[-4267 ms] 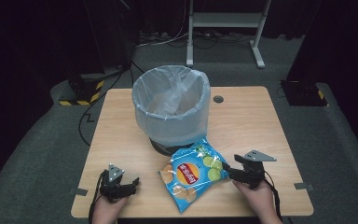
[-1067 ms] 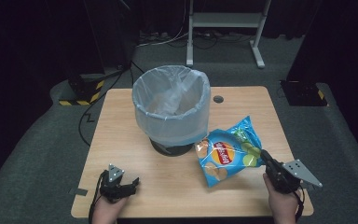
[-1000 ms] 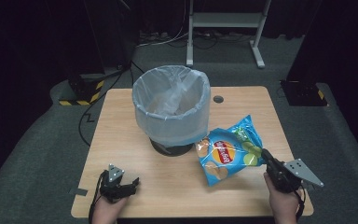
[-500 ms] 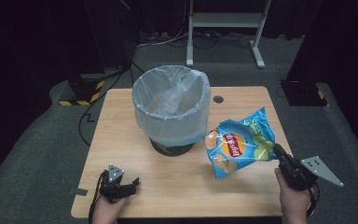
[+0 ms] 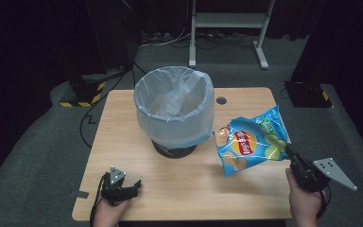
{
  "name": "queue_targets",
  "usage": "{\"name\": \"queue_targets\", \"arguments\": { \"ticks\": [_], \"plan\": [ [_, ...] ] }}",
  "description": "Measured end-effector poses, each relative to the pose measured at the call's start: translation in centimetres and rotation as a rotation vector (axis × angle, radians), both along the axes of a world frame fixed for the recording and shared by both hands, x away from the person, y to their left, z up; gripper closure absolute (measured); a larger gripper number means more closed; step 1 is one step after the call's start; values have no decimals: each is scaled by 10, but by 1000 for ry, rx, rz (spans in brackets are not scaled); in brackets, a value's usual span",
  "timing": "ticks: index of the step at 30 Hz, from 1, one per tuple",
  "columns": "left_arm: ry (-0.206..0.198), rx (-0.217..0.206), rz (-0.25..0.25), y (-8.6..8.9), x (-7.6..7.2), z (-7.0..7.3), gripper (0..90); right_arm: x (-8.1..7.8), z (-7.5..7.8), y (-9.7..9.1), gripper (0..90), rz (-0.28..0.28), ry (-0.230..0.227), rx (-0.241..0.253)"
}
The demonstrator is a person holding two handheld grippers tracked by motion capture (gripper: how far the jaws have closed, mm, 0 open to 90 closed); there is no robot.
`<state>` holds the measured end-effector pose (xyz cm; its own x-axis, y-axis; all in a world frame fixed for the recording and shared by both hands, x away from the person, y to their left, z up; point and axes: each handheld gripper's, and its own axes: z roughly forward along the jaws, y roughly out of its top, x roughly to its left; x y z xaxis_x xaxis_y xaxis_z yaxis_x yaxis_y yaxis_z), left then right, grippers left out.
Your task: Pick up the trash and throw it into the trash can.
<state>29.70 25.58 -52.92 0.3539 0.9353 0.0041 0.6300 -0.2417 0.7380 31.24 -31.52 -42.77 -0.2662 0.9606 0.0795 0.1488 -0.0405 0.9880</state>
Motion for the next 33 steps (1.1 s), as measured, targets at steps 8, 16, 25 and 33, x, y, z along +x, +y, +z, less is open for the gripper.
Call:
{"name": "queue_targets", "arguments": {
  "ticks": [8,16,25,33],
  "plan": [
    [0,0,-1,0,0,0,173,-1,8,-2,900,-5,-31,11],
    [2,0,-1,0,0,0,173,-5,18,-5,900,-4,-65,39],
    [0,0,0,0,0,0,174,-7,30,-1,900,4,-117,68],
    [1,-1,-2,0,0,0,173,-7,44,5,900,24,-152,86]
  ]
}}
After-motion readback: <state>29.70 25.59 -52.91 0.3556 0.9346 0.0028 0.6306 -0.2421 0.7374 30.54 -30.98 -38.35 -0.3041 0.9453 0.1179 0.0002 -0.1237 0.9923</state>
